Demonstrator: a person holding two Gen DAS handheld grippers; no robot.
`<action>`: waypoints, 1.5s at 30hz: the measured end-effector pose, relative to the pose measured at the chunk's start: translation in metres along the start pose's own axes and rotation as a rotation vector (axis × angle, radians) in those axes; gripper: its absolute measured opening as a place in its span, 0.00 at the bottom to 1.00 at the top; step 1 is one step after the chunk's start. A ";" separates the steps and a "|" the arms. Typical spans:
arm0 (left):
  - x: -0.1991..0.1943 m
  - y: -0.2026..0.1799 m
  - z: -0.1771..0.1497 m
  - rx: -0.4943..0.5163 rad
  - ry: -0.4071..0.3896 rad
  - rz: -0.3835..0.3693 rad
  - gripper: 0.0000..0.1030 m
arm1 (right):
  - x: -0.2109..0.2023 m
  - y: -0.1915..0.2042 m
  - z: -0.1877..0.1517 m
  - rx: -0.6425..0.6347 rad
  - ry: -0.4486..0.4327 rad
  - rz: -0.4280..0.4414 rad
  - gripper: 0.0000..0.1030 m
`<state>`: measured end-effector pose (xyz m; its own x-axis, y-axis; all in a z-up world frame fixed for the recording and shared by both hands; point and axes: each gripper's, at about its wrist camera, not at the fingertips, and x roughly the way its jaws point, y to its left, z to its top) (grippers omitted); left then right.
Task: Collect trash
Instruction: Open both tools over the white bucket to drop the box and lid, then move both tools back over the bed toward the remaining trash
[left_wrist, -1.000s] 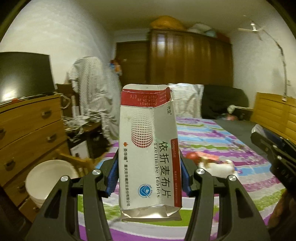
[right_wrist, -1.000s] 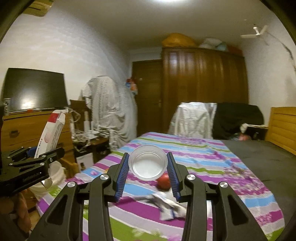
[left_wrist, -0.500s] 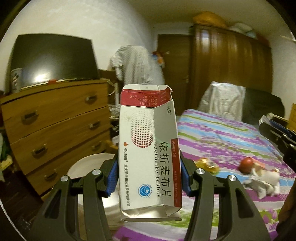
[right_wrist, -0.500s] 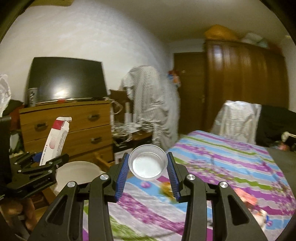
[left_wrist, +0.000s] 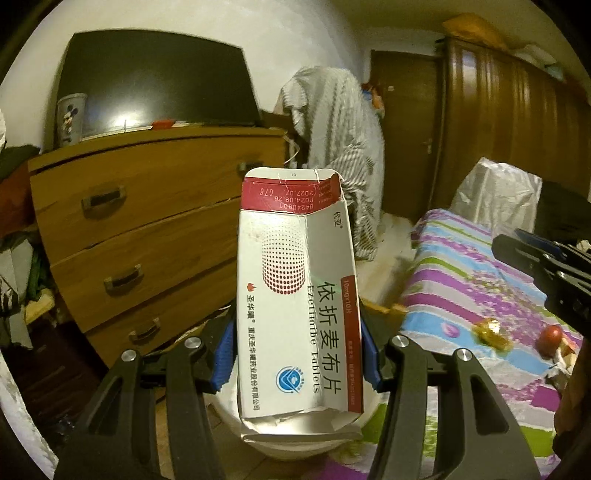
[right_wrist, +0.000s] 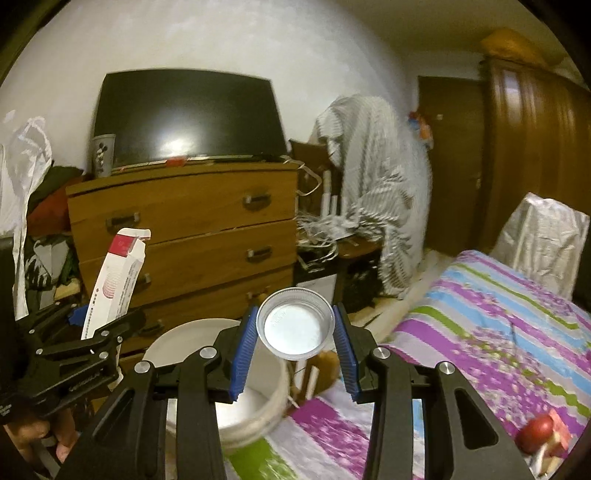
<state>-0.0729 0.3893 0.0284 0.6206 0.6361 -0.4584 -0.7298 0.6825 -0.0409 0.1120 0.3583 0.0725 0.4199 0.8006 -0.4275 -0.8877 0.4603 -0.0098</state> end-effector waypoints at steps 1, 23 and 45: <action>0.005 0.005 -0.001 -0.005 0.013 0.007 0.51 | 0.009 0.004 0.001 -0.003 0.009 0.009 0.41; 0.106 0.056 -0.042 -0.067 0.278 0.019 0.51 | 0.197 0.022 -0.028 0.067 0.429 0.234 0.41; 0.108 0.062 -0.048 -0.082 0.288 0.031 0.66 | 0.161 -0.015 -0.044 0.129 0.377 0.208 0.66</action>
<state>-0.0649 0.4825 -0.0663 0.4996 0.5197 -0.6930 -0.7747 0.6260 -0.0890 0.1846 0.4639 -0.0361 0.1157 0.6967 -0.7079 -0.9050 0.3678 0.2140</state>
